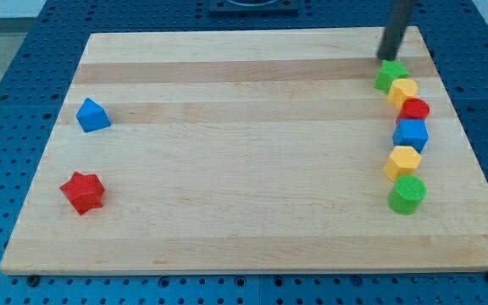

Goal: Slightly move the green star to the right

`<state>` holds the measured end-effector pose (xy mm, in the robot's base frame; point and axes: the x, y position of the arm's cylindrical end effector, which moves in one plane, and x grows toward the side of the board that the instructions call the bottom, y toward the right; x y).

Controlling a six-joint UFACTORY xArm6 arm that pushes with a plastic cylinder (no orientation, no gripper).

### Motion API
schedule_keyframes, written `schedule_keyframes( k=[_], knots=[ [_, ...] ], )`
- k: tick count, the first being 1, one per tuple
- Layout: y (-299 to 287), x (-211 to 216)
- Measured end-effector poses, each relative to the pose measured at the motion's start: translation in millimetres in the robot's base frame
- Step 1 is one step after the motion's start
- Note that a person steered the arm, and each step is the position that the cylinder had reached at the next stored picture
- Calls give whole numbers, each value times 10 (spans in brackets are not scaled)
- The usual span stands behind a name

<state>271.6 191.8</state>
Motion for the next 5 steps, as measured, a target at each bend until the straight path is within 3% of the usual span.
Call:
schedule_keyframes(
  k=[1, 2, 5],
  knots=[
    [-334, 482],
    [-304, 814],
    [-1, 564]
  ],
)
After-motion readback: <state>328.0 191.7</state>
